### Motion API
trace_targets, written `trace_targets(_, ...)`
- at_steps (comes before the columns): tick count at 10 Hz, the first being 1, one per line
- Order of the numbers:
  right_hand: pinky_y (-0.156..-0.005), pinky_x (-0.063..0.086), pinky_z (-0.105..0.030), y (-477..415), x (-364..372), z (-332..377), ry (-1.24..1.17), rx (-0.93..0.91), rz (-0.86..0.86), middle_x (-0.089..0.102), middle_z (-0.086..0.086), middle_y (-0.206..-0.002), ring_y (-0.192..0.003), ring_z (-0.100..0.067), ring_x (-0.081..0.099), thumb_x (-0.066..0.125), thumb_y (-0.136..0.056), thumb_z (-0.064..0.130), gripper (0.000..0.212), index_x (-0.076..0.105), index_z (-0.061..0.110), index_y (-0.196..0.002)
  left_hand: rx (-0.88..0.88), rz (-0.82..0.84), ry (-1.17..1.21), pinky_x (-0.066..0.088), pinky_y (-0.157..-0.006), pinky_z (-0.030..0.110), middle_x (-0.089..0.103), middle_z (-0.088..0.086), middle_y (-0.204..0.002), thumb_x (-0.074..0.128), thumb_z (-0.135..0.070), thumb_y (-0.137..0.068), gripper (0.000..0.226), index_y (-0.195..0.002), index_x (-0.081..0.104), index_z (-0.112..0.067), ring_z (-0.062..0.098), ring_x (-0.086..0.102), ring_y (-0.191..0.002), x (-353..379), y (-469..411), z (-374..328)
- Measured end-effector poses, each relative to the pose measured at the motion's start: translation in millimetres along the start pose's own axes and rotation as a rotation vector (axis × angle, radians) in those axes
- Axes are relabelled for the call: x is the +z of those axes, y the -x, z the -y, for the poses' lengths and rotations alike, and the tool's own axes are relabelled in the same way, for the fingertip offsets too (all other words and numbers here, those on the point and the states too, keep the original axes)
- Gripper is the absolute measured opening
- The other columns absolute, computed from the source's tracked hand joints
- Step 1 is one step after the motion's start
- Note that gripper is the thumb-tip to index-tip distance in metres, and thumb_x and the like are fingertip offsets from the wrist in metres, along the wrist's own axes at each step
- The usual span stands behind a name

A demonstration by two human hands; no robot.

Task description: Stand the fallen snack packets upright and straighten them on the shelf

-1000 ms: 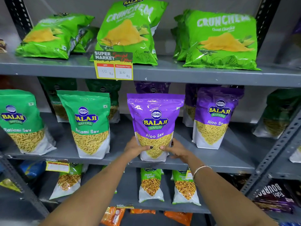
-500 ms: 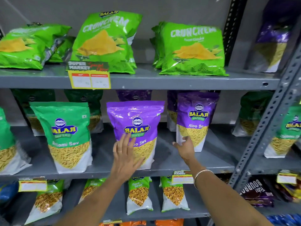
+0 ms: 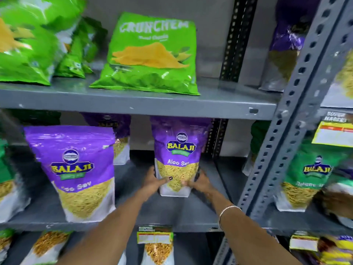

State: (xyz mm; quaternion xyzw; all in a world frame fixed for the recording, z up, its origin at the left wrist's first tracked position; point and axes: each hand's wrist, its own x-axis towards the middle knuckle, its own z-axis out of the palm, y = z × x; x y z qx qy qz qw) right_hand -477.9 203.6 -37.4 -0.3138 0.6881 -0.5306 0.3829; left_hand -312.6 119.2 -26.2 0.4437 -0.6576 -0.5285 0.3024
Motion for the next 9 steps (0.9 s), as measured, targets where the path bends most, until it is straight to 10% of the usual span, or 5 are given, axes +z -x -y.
trace_targets(2, -0.106, 0.041, -0.053, 5, -4, -7, -0.005, -0.016, 0.020, 0.057, -0.030, -0.129, -0.121, -0.042, 0.054, 0.074, -0.067, -0.015, 0.065, 0.045, -0.013, -0.125, -0.109, -0.106, -0.009, 0.048, -0.096, 0.044, 0.062, 0.025, -0.121, 0.079, -0.005, -0.070, 0.046, -0.103, 0.047, -0.004, 0.032, 0.061, -0.108, 9, 8, 0)
trace_targets(6, -0.108, 0.041, -0.048, 80, -9, -13, 0.088, -0.022, 0.011, 0.058, -0.024, -0.132, -0.125, -0.035, 0.054, 0.078, -0.067, -0.008, 0.068, 0.046, -0.010, -0.127, -0.109, -0.014, -0.132, 0.048, -0.083, 0.032, 0.064, 0.016, -0.120, 0.082, -0.020, -0.068, 0.049, -0.097, 0.044, -0.011, 0.028, 0.061, -0.110, -2, 74, 2)
trace_targets(9, -0.113, 0.034, -0.050, 108, 1, 6, 0.150, -0.099, -0.095, 0.044, -0.019, -0.145, -0.137, -0.033, 0.040, 0.084, -0.065, 0.013, 0.095, 0.028, -0.001, -0.141, -0.032, -0.147, -0.410, 0.031, -0.113, 0.045, 0.028, 0.014, -0.154, 0.072, -0.042, -0.074, 0.095, -0.146, 0.020, -0.007, 0.031, 0.029, -0.142, -7, 100, -7)
